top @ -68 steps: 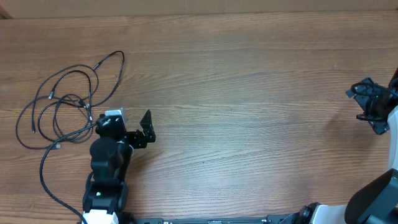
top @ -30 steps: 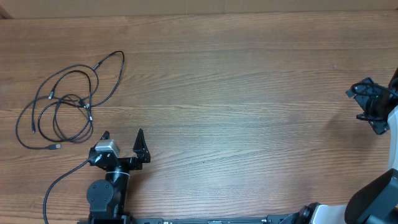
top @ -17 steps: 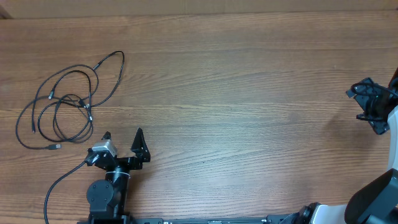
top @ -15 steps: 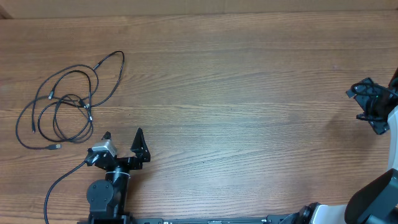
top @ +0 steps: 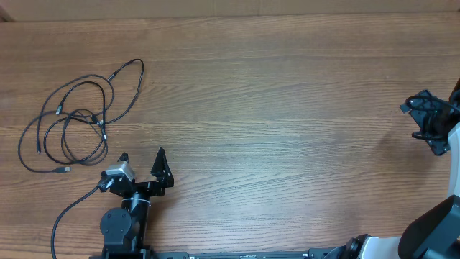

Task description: Untangle cables

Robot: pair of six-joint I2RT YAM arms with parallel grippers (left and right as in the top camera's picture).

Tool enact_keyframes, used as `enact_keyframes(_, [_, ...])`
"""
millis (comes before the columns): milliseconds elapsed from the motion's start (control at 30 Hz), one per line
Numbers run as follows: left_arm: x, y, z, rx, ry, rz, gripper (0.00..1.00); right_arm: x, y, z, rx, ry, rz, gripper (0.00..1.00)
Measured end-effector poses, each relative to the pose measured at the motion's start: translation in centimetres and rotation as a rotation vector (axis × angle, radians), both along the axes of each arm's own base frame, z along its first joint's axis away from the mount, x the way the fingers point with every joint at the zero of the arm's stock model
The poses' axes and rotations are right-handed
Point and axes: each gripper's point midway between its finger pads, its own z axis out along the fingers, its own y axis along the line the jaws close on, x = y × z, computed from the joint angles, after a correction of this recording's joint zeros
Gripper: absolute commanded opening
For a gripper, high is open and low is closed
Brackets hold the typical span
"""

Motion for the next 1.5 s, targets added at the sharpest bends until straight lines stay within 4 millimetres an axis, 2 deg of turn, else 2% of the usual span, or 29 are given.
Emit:
enact_keyframes(667, [0.0, 0.0, 0.0, 0.000, 0.000, 0.000, 0.99, 0.0, 0.0, 0.4, -0.004, -0.008, 0.000, 1.00])
enact_keyframes(800, [0.0, 0.0, 0.0, 0.000, 0.000, 0.000, 0.99, -0.3, 0.2, 3.2, -0.045, -0.081, 0.001, 1.00])
enact_keyframes(1100, [0.0, 0.0, 0.0, 0.000, 0.000, 0.000, 1.00, -3.0, 1.8, 13.3, -0.195, -0.349, 0.002, 1.00])
enact_keyframes(1267, [0.0, 0.0, 0.0, 0.000, 0.000, 0.000, 1.00, -3.6, 4.3, 16.3, -0.231, -0.443, 0.064, 1.00])
enact_keyframes(1367, [0.0, 0.0, 0.0, 0.000, 0.000, 0.000, 1.00, -2.7, 7.7, 17.1, -0.218, -0.479, 0.171, 1.00])
enact_keyframes(1500, [0.0, 0.0, 0.0, 0.000, 0.000, 0.000, 0.99, -1.9, 13.3, 17.8, -0.181, -0.524, 0.348, 1.00])
